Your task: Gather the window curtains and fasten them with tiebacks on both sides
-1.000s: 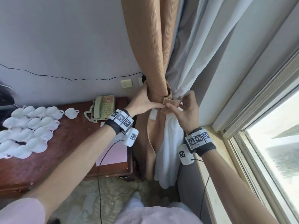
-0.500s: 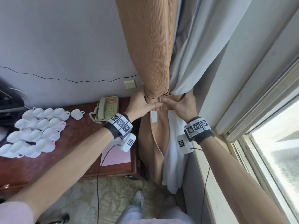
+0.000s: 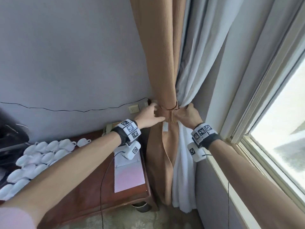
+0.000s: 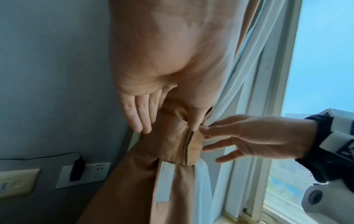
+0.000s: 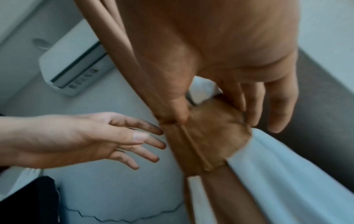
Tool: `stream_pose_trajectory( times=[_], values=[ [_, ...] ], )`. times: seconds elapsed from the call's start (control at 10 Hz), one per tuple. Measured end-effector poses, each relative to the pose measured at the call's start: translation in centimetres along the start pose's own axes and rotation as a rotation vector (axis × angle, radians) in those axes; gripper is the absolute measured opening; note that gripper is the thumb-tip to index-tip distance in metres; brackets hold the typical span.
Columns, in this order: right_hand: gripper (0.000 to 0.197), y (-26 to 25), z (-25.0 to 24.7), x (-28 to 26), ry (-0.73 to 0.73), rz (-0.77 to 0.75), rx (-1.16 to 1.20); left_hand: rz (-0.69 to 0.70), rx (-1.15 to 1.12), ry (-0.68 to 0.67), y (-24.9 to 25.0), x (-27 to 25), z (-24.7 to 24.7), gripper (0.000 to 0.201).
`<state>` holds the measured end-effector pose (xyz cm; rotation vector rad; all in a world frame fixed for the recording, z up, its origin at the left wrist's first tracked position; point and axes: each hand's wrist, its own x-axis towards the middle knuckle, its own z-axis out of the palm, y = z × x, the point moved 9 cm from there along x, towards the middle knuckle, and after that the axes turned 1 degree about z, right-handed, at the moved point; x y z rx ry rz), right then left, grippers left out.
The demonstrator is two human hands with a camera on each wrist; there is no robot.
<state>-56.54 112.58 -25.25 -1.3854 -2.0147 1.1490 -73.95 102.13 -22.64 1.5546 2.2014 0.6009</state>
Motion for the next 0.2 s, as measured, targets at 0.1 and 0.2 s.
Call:
stream_pose_trajectory(
  times=[0.1, 0.2],
  values=[
    [0.053, -4.0, -2.8, -5.3, 0.297, -0.137, 0.01, 0.128, -0.011, 0.018, 0.9, -2.6, -1.4, 0.071],
    [0.034, -8.3, -4.4, -10.8, 0.377, -0.33, 0.035, 0.213, -0.014, 0.088, 1.4, -5.6, -4.0, 0.062]
  ],
)
